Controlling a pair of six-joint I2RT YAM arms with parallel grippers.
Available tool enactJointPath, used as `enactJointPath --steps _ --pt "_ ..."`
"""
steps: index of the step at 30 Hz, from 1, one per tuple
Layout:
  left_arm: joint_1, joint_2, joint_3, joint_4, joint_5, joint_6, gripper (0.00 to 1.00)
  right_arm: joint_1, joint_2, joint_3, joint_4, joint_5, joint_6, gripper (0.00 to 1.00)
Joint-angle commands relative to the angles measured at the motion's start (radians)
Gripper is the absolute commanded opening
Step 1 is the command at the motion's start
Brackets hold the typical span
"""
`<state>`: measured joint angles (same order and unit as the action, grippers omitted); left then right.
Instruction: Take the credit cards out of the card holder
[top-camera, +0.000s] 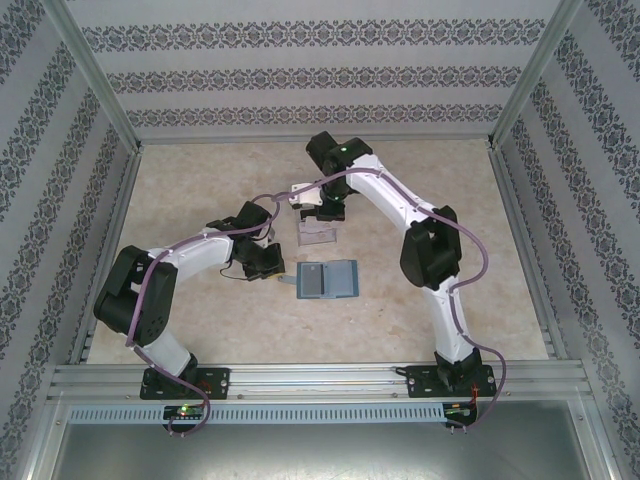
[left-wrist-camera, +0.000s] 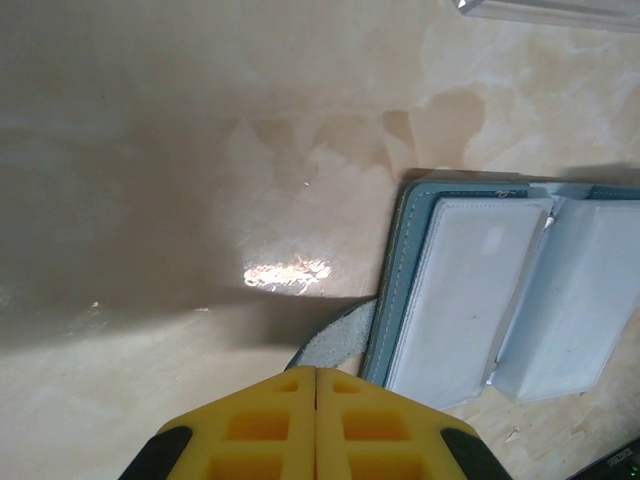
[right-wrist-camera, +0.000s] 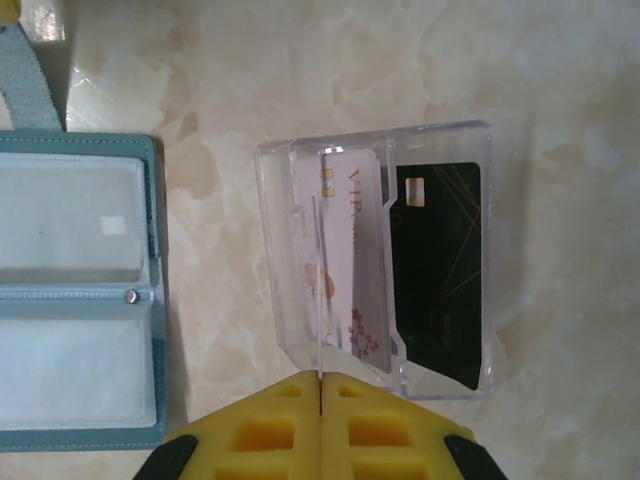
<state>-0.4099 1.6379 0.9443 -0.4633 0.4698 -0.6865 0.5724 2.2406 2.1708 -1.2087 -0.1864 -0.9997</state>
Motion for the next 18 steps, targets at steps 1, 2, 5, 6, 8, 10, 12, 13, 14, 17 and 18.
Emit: enactJointPath --steps 1,2,5,6,8,10,12,13,14,17,18 --pt "0.015 -0.031 -0.012 -0.021 0.002 0.0 0.06 0.017 0.047 0.073 -0.074 0.015 -0.043 0.0" --pt "0.016 -0.032 -0.013 -0.021 0.004 0.001 0.06 0.021 0.058 0.091 -0.078 0.016 -0.048 0.0" --pt "0.02 -0.032 -0.012 -0.024 0.004 0.001 0.06 0.024 0.099 0.141 -0.104 0.02 -0.058 0.0" --pt "0.02 -0.033 -0.013 -0.026 0.003 0.001 0.06 0.024 0.109 0.151 -0.113 0.022 -0.059 0.0" --pt "0.021 -0.035 -0.014 -0.026 0.003 0.001 0.06 0.023 0.122 0.159 -0.121 0.029 -0.063 0.0" --pt "0.023 -0.035 -0.016 -0.025 0.001 -0.001 0.06 0.021 0.134 0.159 -0.127 0.031 -0.065 0.0" --pt "0.023 -0.035 -0.015 -0.024 0.002 0.001 0.06 0.021 0.143 0.16 -0.128 0.033 -0.062 0.0" --pt "0.024 -0.035 -0.017 -0.024 0.002 -0.001 0.06 0.021 0.147 0.158 -0.129 0.034 -0.061 0.0" --pt "0.024 -0.035 -0.017 -0.025 0.003 0.0 0.06 0.02 0.152 0.159 -0.13 0.03 -0.059 0.0" --pt "0.023 -0.036 -0.019 -0.026 0.003 0.002 0.06 0.022 0.165 0.158 -0.136 0.019 -0.054 0.0" --pt "0.025 -0.035 -0.02 -0.026 0.002 0.002 0.06 0.024 0.168 0.158 -0.137 0.016 -0.052 0.0"
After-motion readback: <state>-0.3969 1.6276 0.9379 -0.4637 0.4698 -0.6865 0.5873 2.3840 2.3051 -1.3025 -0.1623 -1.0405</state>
